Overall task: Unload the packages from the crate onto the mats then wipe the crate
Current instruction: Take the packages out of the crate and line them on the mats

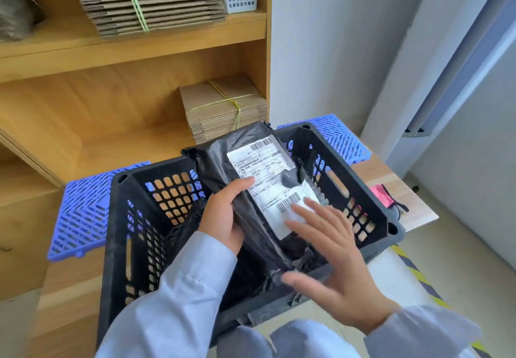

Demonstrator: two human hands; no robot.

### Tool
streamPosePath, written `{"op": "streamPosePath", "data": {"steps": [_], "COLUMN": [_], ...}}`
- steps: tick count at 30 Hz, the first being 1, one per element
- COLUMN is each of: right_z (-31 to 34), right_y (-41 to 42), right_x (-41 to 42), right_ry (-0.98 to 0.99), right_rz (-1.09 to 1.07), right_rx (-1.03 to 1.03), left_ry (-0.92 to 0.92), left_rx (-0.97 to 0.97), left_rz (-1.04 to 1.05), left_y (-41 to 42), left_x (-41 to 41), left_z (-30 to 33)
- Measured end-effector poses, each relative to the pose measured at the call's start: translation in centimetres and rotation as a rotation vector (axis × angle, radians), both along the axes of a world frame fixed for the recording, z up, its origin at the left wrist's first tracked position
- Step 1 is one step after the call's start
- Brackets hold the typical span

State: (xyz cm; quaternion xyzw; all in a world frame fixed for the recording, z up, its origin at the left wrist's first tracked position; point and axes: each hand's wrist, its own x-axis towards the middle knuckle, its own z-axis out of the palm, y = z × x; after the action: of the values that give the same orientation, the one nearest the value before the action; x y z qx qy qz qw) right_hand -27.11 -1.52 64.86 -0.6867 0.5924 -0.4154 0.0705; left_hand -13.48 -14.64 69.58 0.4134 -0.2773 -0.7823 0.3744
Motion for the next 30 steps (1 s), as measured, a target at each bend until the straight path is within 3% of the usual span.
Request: {"op": "streamPosePath", "data": {"steps": [3,5,8,11,17,21,23,26,30], "right_z": [1.4,2.5,3.6,3.9,3.9,3.3,2.9,0.1,-6.8], "right_y": [-1.5,-3.3,-5.8,-7.1,-9.8,-13.4,-15.7,-20.2,-25.9], "right_x": [-2.6,-5.0,-8.4,-10.6,-15.8,-21.5,-24.7,-30.6,-36.9], "right_ry": [-0.340,-0.584,-0.918,-1.197,-1.345,-1.362,-1.415,-1.448,-1.450], "right_rz": [-0.179,-0.249,-0.143,0.026,0.158,0.118,0.099,0.101,-0.109], "right_rx": [0.038,0.222,0.595,0.793,0.779,0.720,0.634,0.585,0.663], "left_ry": [0.019,0.035,0.043,0.039,0.057,0.248,0.137,-0.258,-0.441], "left_rx": [-0.025,-0.030,-0.005,0.010,0.039,0.088,0.092,0.039,-0.028], "left_rz": [0.013,-0.011,-0.062,-0.041,0.044,0.050,0.132,0.130,-0.016], "left_y": [-1.2,-1.7,-2.4,-3.2,-5.8,-8.3,-9.1,-8.3,-6.7], "left_x": [-0.2,-0.8,-2.4,-4.7,-9.9,-13.9,-15.6,-19.5,-24.1], "left_z": [0.0,0.2,0.1,-0.1,-0.1,-1.1,-2.5,-4.5,-7.2]}}
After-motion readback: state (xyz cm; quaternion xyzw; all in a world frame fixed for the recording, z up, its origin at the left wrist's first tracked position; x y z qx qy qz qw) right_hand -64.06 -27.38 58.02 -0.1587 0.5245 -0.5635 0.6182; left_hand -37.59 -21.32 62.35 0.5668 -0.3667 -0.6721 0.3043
